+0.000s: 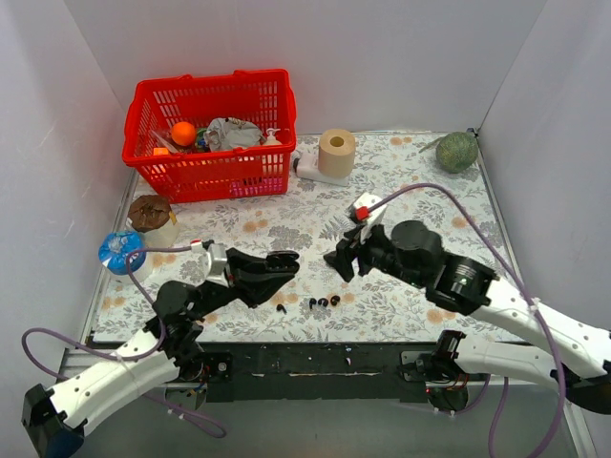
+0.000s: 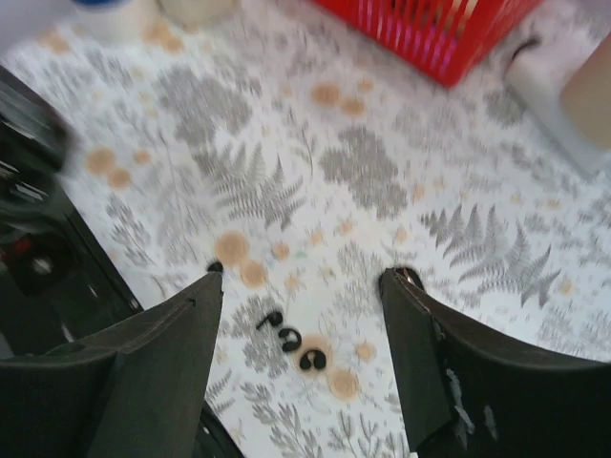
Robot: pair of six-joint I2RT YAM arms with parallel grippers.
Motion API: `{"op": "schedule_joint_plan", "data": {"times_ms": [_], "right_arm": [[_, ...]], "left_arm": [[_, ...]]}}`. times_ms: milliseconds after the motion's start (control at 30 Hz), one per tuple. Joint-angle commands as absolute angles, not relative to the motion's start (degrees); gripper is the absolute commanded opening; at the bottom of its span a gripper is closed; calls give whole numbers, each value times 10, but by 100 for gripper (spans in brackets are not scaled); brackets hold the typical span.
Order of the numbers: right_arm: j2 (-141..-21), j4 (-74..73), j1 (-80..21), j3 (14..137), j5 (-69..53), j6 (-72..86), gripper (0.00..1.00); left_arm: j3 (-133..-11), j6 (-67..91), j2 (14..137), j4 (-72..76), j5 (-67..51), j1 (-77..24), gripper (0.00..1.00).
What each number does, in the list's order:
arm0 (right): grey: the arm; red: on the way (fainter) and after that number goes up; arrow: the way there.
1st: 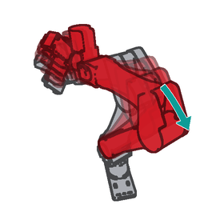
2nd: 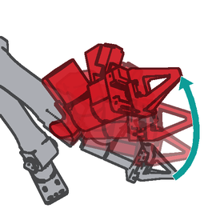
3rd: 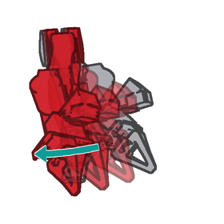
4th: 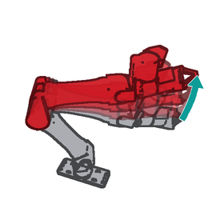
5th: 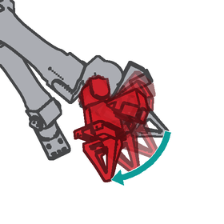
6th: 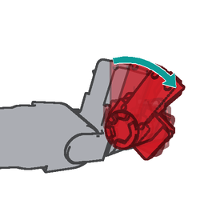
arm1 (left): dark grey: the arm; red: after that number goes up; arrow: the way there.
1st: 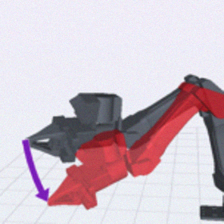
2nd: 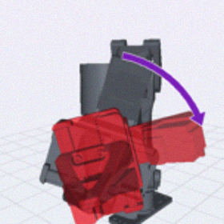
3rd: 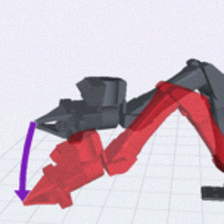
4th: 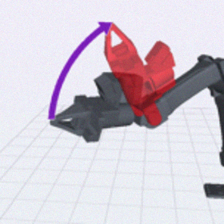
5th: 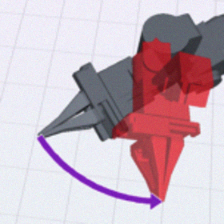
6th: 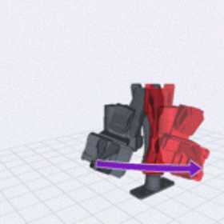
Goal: Insert the wireless bluetooth earbuds into the charging case
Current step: Pick up the earbud from the center of the board.
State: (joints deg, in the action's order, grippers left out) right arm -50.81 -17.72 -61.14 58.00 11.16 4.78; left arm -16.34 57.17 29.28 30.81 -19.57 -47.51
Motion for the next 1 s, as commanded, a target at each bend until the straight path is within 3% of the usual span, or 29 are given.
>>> {"op": "schedule_joint_plan", "data": {"times_ms": [0, 33, 67, 167, 400, 600, 633, 667, 733, 967], "right_arm": [[-533, -182, -613, 481, 99, 114, 69], [-534, -165, -613, 463, 91, 120, 64], [-540, -157, -613, 429, 86, 128, 51], [-559, -139, -613, 388, 93, 151, 37], [-624, -128, -613, 347, 125, 181, 44], [-648, -68, -612, 328, 89, 204, 26], [-654, -68, -613, 331, 86, 206, 22], [-666, -66, -612, 333, 74, 206, 10], [-673, -55, -613, 330, 60, 204, 2], [-705, -68, -613, 316, 103, 214, 1]], "left_arm": [[-154, 612, 224, 271, -174, -475, 0], [-155, 613, 200, 255, -171, -475, 0], [-161, 615, 186, 237, -171, -475, 0], [-169, 615, 143, 181, -161, -475, 0], [-173, 624, 107, 121, -142, -475, 0], [-172, 628, 124, 122, -139, -475, 0], [-174, 628, 125, 121, -140, -475, 0], [-174, 628, 127, 122, -141, -475, 0], [-176, 629, 134, 122, -145, -475, 0], [-170, 636, 139, 124, -147, -475, 0]]}}
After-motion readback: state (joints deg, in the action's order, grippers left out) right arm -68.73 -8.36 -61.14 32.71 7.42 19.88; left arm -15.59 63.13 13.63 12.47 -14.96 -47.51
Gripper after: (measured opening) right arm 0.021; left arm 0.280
